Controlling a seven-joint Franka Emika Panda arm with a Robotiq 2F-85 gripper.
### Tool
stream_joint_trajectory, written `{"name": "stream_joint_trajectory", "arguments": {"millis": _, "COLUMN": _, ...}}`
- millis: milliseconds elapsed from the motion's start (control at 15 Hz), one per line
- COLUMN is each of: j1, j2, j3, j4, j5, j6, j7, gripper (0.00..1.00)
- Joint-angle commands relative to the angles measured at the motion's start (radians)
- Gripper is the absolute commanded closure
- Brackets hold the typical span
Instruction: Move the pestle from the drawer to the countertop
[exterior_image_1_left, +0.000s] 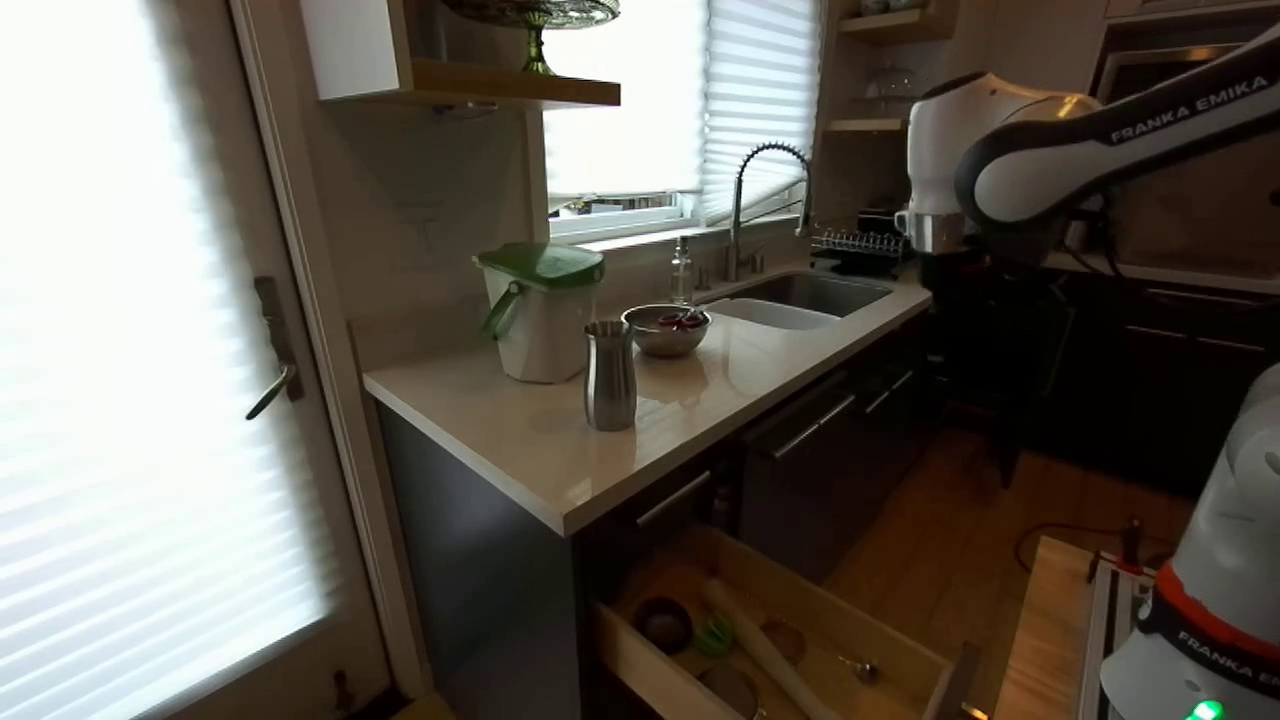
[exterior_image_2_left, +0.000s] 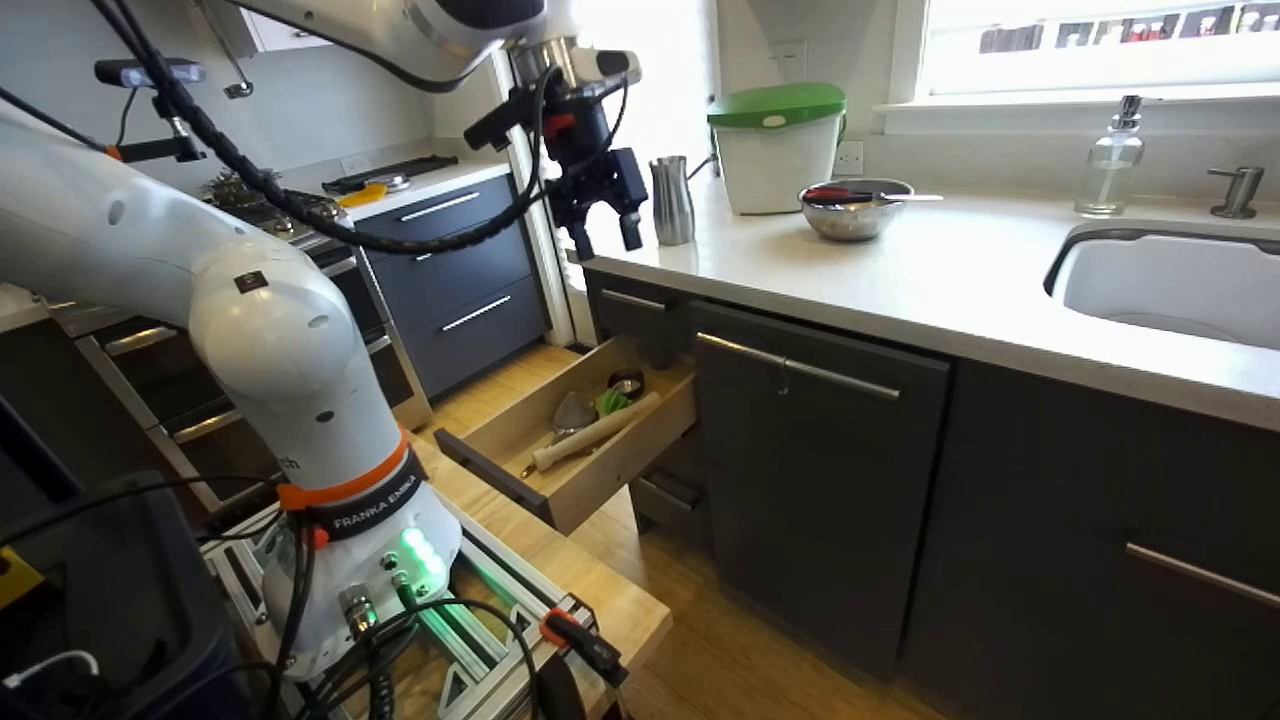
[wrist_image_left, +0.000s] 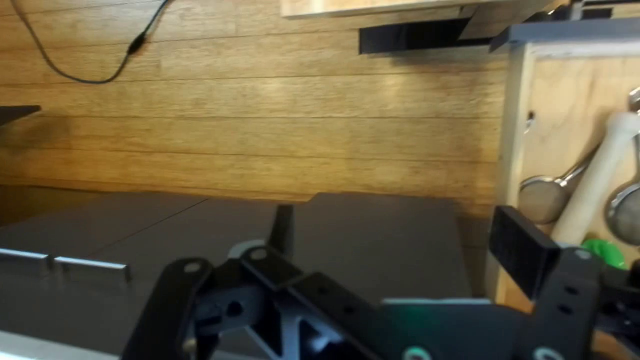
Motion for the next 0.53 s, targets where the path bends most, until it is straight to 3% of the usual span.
{"name": "stream_joint_trajectory", "arguments": {"millis": 0, "j1": 0.085, "j2": 0.048, "j3": -0.029, "j4": -0.099, "j5": 0.131, "j6": -0.009, "j7": -0.002, "gripper": 0.0}}
{"name": "stream_joint_trajectory", "arguments": {"millis": 67, "j1": 0.062, "j2": 0.016, "j3": -0.011, "j4": -0.07, "j5": 0.073, "j6": -0.003, "j7": 0.006, "gripper": 0.0}}
{"name": "stream_joint_trajectory", "arguments": {"millis": 333, "j1": 0.068, "j2": 0.025, "j3": -0.011, "j4": -0.07, "j5": 0.077, "j6": 0.0, "j7": 0.007, "gripper": 0.0}}
{"name": "stream_joint_trajectory", "arguments": {"millis": 467, "j1": 0.079, "j2": 0.092, "j3": 0.016, "j4": -0.094, "j5": 0.128, "j6": 0.063, "j7": 0.117, "gripper": 0.0}}
